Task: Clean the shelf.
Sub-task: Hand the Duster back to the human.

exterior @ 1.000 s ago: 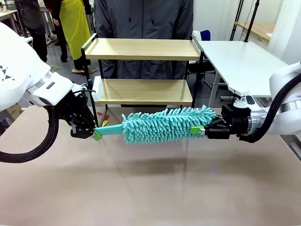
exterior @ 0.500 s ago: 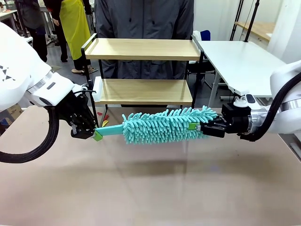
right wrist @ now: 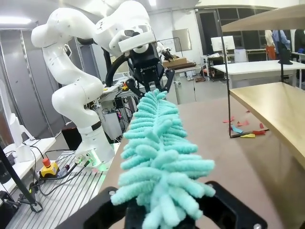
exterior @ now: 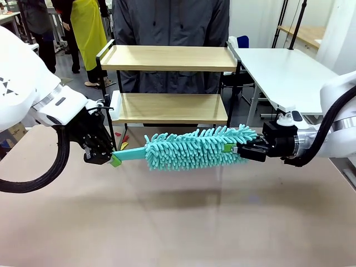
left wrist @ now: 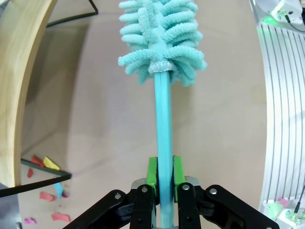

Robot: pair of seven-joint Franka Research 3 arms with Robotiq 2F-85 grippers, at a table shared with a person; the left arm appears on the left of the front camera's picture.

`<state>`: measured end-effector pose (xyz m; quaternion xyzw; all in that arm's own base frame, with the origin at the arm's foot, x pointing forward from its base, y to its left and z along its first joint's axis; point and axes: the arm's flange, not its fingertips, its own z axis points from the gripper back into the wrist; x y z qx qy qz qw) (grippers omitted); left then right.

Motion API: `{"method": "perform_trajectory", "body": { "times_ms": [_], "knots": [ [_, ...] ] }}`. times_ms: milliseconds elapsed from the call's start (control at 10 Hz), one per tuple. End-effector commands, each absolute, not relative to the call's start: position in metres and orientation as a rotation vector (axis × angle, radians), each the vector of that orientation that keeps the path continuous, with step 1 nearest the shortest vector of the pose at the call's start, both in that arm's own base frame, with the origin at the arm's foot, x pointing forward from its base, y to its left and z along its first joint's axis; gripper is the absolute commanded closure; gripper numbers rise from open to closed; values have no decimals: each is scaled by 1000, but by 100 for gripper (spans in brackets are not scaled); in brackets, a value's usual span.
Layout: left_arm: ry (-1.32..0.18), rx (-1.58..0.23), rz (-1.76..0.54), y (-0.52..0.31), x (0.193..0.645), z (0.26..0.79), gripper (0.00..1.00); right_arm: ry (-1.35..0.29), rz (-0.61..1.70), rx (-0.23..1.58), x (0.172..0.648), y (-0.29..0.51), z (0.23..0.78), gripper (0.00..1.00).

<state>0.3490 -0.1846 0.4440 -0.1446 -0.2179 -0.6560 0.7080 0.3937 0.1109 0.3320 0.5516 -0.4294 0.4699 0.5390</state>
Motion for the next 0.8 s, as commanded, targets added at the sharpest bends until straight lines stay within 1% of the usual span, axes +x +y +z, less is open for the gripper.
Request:
{"method": "perform_trajectory", "body": {
  "times_ms": [0,100,300,400,500,700],
  "knots": [
    [-529,-349,-1435,-181,349,447,29,-1025,1127,1305,394,112,333,100],
    [-605,-394,-1389,-173,345,454,0,-1025,1127,1305,394,112,333,100],
    [-767,-491,-1319,-145,334,469,0,-1025,1127,1305,394,112,333,100],
    [-819,-524,-1317,-128,328,473,5,-1025,1127,1305,394,112,333,100],
    [-866,-543,-1307,-106,322,474,0,-1025,1127,1305,394,112,333,100],
    [-946,-560,-1250,-58,305,461,0,-1025,1127,1305,394,112,333,100]
  ]
}}
